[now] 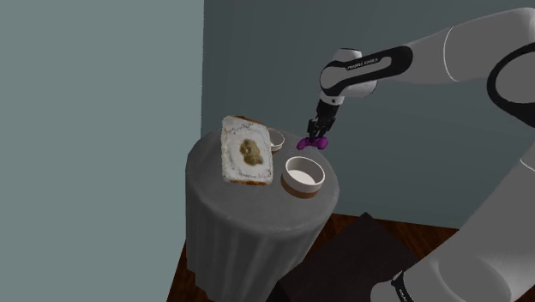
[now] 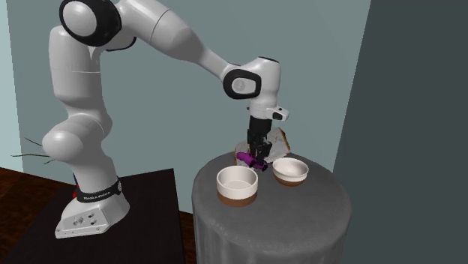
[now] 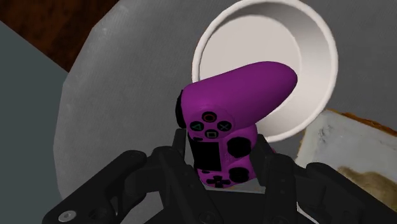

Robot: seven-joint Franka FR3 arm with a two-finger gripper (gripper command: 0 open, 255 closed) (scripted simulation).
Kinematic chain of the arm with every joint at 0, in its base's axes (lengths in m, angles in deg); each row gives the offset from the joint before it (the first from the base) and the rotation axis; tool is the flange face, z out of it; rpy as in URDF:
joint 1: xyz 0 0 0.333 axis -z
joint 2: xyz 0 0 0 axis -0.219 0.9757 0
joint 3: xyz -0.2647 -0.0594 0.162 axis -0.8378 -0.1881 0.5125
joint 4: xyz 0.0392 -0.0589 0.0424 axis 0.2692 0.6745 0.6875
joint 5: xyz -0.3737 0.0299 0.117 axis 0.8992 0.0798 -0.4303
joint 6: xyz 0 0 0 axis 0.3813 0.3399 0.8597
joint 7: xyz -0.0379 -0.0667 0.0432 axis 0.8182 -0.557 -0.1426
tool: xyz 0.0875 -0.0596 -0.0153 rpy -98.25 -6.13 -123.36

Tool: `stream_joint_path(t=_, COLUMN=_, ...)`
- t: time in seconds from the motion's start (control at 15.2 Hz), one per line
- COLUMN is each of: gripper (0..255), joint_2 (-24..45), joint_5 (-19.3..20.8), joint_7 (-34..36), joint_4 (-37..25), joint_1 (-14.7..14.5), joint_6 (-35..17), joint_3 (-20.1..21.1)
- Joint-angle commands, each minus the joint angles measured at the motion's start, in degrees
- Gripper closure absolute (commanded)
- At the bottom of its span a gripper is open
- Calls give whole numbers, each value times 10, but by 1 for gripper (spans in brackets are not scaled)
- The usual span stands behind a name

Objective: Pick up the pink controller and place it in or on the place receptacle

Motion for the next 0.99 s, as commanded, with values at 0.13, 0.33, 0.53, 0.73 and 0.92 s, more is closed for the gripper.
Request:
stream_joint_path(t=0.13, gripper=255, joint_2=-83, joint_5=11, joint_7=35, joint_4=101, joint_1=-19, joint_6=-20, joint_3=12)
stream_joint_path(t=0.33, gripper=255, joint_2=-96, joint_5=12, joint_7=44, joint_4=132, joint_1=-23, joint_6=-39, joint_3=16)
stream_joint_path(t=0.53, gripper=255, joint_2=-83, joint_5=9, joint_7=42, joint_4=142, joint_1=-23, joint_6=-62, joint_3=16)
stream_joint_path(t=0.73, gripper=255, joint_2=-68, joint_5=7, joint_7=39, joint_4=151, joint_1=-23, joint_6=-84, joint_3=16)
stream_joint_path(t=0.92, gripper=255, joint_2=-53, joint_5=4, joint_7=37, joint_4=158, joint_1=-23, joint_6=-107, joint_3=17)
